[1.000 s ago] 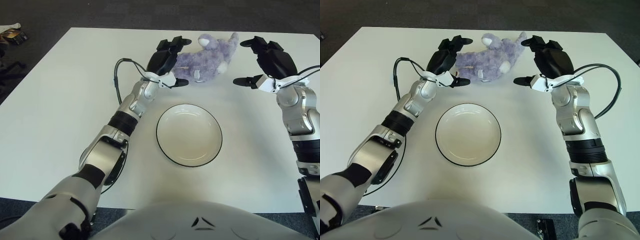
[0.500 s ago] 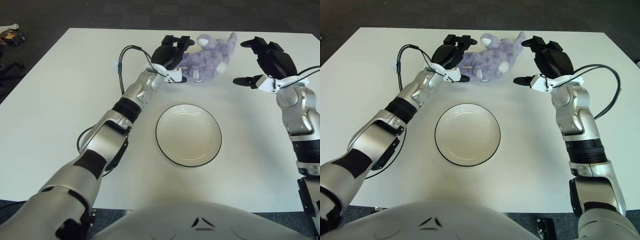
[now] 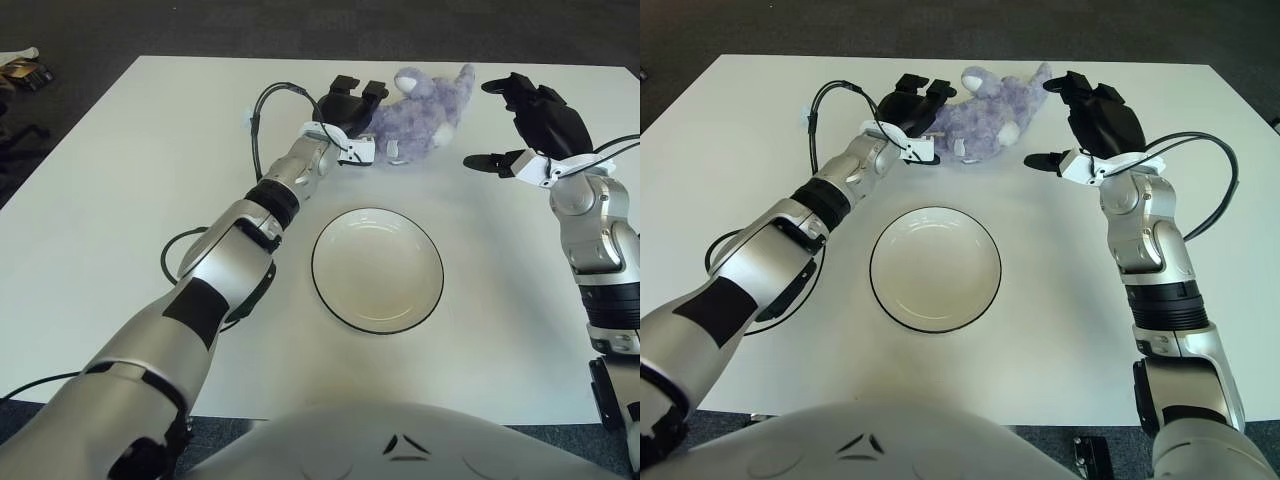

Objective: Put the doll into the plate.

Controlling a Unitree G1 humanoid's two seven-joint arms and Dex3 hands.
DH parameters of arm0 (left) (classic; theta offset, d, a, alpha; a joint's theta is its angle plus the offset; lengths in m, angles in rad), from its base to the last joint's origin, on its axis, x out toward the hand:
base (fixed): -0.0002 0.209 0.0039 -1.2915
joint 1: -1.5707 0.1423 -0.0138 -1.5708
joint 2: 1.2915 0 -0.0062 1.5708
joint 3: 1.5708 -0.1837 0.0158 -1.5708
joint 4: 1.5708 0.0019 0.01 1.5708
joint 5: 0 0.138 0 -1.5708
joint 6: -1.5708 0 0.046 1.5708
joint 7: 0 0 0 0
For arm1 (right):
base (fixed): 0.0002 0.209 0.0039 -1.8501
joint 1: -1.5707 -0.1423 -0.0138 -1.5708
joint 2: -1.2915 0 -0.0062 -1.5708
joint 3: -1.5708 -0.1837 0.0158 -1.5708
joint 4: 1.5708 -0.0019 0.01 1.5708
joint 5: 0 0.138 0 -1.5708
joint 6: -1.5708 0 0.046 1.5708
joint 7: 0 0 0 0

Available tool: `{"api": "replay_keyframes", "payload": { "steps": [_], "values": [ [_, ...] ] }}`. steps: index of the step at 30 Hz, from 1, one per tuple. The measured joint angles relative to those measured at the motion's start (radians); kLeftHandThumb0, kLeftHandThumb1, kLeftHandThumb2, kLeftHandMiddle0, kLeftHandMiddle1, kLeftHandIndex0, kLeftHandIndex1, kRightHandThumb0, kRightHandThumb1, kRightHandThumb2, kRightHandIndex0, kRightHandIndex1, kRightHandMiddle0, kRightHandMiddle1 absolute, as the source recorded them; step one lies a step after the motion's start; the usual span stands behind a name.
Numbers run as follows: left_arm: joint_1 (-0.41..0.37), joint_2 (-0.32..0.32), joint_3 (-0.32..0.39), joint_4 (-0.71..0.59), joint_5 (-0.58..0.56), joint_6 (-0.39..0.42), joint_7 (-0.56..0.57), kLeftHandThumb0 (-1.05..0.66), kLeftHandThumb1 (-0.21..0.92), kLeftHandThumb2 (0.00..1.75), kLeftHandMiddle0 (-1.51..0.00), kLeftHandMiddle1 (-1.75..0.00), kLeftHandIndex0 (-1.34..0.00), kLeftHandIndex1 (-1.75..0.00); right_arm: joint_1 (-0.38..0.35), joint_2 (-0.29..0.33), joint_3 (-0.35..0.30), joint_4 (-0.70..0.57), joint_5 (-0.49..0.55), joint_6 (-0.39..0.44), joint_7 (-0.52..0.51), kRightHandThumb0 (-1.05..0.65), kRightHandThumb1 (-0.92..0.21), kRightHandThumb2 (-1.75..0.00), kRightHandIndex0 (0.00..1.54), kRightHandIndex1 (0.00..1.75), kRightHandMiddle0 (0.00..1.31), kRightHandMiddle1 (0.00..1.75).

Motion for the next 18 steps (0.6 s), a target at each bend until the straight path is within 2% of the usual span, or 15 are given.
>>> {"api": "replay_keyframes", "payload": {
  "steps": [7,11,18],
  "values": [
    [-0.033,-0.012,-0.026,0.047,0.01,0.029,0.007,-0.59,0.33,0.86,0.0,-0.65,0.0,-0.56,0.006,0.003,-0.01,-0.013,0.003,0.002,-0.01,-0.93,-0.61,-0.5,0.15,0.97,0.0,0.7],
    [-0.05,-0.019,-0.044,0.076,0.014,0.039,0.006,-0.63,0.37,0.84,0.0,-0.67,0.0,-0.55,0.01,0.003,-0.02,-0.023,0.005,-0.004,-0.018,-0.95,-0.61,-0.51,0.15,0.94,0.0,0.72],
    [-0.089,-0.028,-0.089,0.121,0.038,0.047,0.0,-0.73,0.48,0.73,0.0,-0.92,0.0,-0.71,0.029,0.003,-0.032,-0.032,0.012,-0.017,-0.026,-0.96,-0.62,-0.51,0.12,0.9,0.0,0.74]
  ]
}}
